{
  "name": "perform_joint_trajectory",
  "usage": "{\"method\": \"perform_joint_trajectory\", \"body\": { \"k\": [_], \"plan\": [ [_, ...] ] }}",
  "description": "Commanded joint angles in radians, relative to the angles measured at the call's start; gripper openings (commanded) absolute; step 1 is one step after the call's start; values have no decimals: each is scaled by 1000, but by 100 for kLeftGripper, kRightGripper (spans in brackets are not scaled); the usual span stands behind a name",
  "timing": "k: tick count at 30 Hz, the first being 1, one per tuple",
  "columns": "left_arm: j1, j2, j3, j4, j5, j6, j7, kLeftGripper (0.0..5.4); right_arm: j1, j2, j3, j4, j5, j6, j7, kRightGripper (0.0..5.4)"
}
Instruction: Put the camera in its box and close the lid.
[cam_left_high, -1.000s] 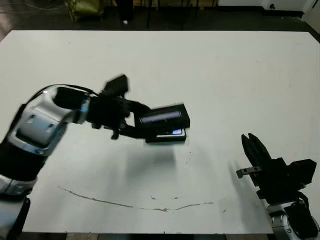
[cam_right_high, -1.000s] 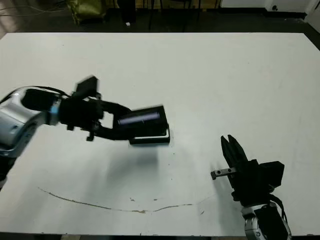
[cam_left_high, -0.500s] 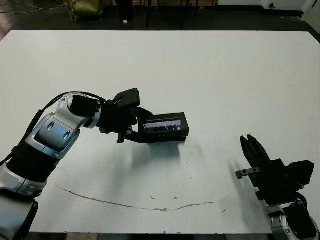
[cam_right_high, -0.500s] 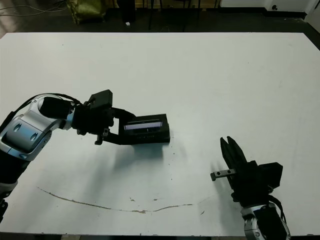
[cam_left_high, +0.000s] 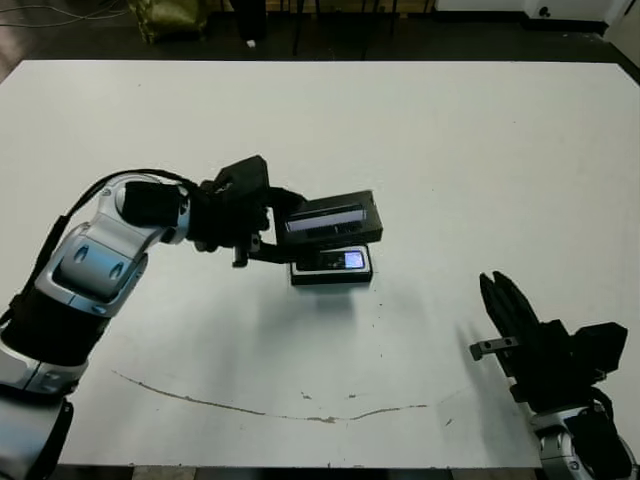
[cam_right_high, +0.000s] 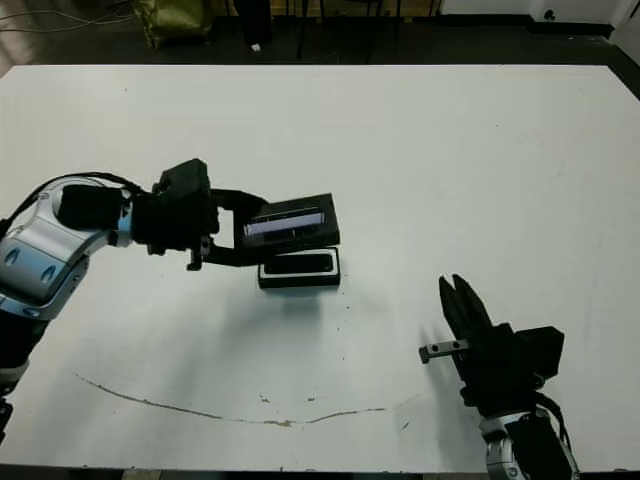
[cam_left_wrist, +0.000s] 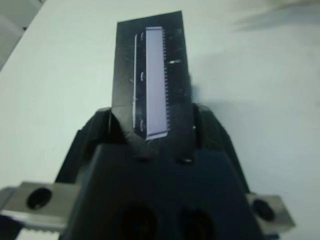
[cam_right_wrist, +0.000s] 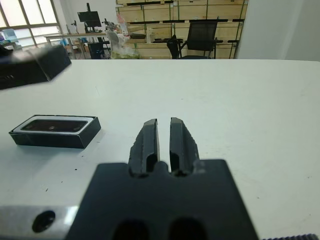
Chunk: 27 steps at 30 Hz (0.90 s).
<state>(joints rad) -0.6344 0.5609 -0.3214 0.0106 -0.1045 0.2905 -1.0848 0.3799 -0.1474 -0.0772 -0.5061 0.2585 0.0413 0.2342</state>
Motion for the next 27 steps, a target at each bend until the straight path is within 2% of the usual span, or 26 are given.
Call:
{"method": "perform_joint_trajectory", "body": {
  "k": [1,9,27],
  "plan": [
    [5,20,-35,43,50,3,-9,238,14,-5,-2,9,0,21,-2,0],
    [-1,-4,-70,74,125,-46,4,238,11,-7,-7,19,3,13,1,0],
    [-30,-53,-83,180,150,-80,-5,238,-4,-6,-14,31,-1,16,-14,0]
  ]
}}
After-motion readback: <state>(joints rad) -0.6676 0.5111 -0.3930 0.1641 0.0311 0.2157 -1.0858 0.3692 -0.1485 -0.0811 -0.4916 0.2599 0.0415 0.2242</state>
